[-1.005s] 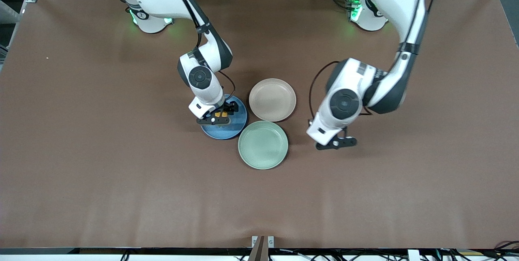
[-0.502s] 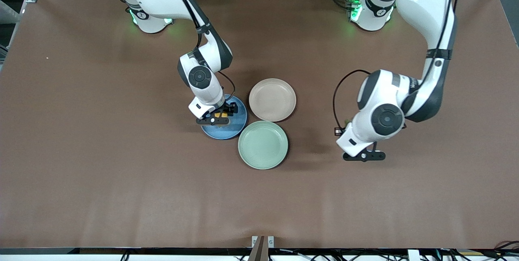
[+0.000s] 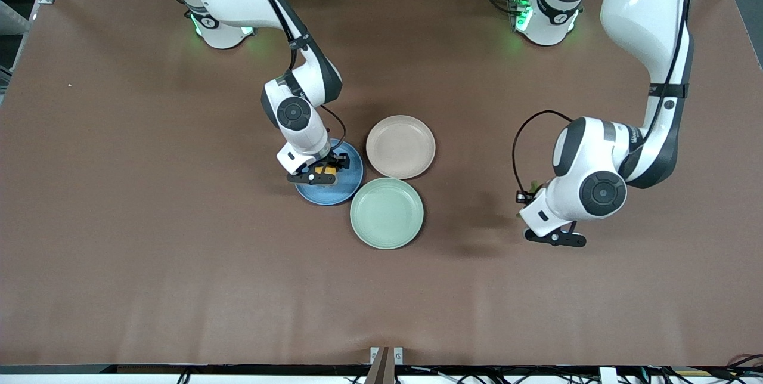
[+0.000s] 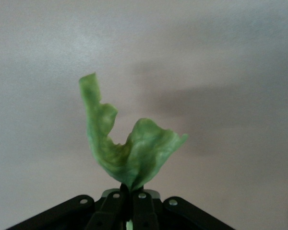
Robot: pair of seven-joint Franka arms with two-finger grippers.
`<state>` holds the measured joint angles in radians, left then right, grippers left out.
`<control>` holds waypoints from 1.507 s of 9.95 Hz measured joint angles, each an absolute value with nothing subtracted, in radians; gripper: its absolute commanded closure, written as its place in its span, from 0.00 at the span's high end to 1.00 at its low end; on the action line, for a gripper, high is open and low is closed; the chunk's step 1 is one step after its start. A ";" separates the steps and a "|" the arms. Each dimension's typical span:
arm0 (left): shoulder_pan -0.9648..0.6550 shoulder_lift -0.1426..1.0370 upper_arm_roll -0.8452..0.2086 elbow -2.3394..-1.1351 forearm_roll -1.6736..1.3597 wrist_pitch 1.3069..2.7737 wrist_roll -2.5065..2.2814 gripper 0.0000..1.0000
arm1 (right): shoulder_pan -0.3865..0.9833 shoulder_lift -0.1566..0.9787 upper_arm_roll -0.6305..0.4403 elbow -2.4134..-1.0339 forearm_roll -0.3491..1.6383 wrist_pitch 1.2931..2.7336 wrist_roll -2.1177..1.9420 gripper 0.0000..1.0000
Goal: Pick lemon and lettuce from blue and beige plates
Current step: 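Lift the lettuce with the left gripper and carry it off the plate, then set the lettuce down with the left gripper while the right gripper lifts the lemon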
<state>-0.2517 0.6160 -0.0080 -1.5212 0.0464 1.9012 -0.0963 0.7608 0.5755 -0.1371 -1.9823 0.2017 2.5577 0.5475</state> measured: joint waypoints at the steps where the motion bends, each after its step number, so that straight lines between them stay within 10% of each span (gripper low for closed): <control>1: -0.247 0.629 -0.008 -1.521 0.066 1.901 -0.092 0.00 | 0.761 0.575 -0.138 -1.982 0.202 2.556 0.549 0.49; 2: -0.247 0.639 -0.008 -1.521 0.077 1.901 -0.092 0.02 | 0.761 0.576 -0.138 -1.981 0.203 2.555 0.551 0.43; 4: -0.247 0.644 -0.009 -1.521 0.086 1.901 -0.092 1.00 | 0.761 0.576 -0.139 -1.976 0.204 2.542 0.559 0.41; 15: -0.198 0.546 -0.012 -1.609 -0.004 1.975 -0.119 1.00 | 0.643 0.575 -0.152 -1.641 0.211 2.055 0.559 0.40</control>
<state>-0.1985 0.5463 -0.0120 -1.6090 -0.0041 1.9753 -0.1190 0.6435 0.5755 -0.1523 -1.6410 0.2109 2.0547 0.5592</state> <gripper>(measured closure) 0.000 0.441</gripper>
